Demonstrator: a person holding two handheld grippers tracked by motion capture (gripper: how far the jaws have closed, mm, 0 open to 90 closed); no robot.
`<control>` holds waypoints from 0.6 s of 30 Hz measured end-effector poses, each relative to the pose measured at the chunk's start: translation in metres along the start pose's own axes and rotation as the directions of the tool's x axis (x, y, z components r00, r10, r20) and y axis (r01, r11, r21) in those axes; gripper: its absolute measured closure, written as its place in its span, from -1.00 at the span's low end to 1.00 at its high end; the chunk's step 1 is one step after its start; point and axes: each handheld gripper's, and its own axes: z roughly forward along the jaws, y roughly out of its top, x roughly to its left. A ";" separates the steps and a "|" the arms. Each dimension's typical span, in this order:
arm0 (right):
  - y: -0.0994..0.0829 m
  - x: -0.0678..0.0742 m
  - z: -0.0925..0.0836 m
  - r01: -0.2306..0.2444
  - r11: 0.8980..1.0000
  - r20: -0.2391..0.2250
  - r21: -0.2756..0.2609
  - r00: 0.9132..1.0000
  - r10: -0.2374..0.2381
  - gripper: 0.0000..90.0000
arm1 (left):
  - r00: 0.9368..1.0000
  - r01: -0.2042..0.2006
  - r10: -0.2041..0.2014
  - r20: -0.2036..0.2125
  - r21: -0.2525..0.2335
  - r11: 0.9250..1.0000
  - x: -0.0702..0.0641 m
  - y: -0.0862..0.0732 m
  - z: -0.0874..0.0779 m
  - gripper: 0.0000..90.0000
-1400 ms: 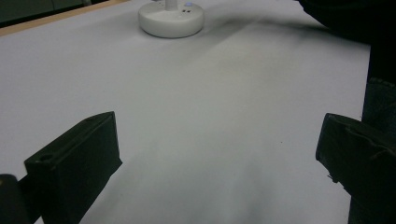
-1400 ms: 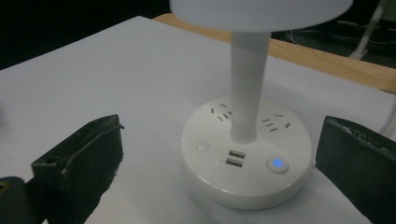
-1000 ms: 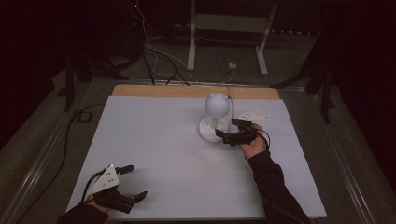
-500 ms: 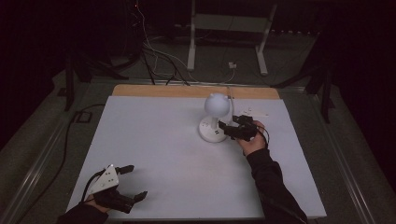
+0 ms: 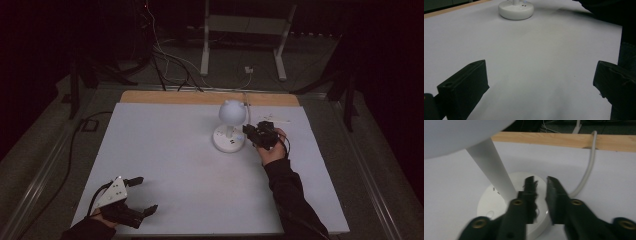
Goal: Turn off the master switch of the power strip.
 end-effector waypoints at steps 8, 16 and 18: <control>-0.002 0.001 0.002 0.005 1.000 0.017 0.005 1.000 -0.005 1.00 | 1.000 0.001 -0.001 0.001 0.001 1.000 0.000 0.000 0.000 -0.99; -0.005 0.006 0.005 0.039 0.999 0.028 0.017 0.999 -0.040 1.00 | 1.000 0.002 -0.002 0.001 0.000 1.000 0.000 0.000 0.000 -0.99; -0.007 0.008 0.008 0.026 0.999 0.023 0.027 0.999 -0.027 1.00 | 1.000 0.000 0.000 0.002 0.001 1.000 0.000 0.000 0.000 -0.99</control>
